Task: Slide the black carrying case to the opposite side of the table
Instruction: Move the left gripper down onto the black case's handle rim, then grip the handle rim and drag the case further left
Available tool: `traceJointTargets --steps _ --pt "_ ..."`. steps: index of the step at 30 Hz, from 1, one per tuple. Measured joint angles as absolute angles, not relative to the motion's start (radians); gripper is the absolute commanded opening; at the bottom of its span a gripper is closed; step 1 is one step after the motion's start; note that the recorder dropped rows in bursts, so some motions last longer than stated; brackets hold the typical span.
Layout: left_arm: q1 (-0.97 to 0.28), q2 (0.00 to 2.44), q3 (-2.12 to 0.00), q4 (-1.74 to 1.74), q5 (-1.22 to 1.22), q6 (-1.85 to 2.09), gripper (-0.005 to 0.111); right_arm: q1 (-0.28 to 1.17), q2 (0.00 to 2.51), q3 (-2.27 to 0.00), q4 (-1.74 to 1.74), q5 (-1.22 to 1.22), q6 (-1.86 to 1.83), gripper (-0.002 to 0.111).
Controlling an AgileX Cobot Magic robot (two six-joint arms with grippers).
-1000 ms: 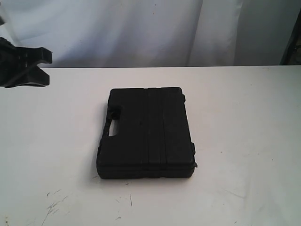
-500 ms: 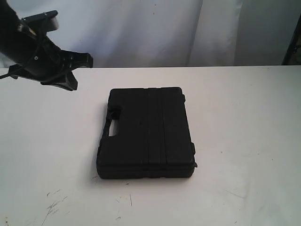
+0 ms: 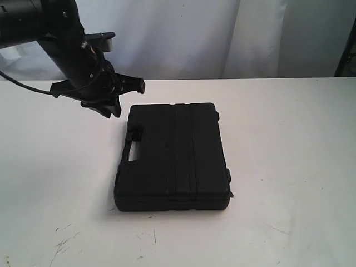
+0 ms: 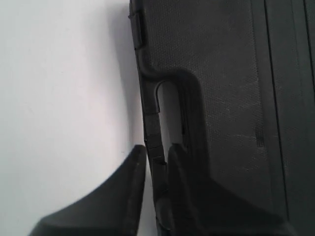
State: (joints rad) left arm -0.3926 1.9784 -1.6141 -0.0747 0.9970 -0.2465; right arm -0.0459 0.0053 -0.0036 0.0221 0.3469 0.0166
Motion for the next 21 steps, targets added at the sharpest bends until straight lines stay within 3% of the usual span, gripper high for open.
traceJointTargets --steps 6,21 --pt "-0.395 2.041 -1.636 -0.087 1.008 -0.25 0.056 -0.046 0.005 -0.004 0.022 0.347 0.017 0.0" --pt "-0.395 2.199 -1.64 -0.091 0.985 -0.253 0.054 -0.046 0.005 -0.004 0.022 0.347 0.017 0.0"
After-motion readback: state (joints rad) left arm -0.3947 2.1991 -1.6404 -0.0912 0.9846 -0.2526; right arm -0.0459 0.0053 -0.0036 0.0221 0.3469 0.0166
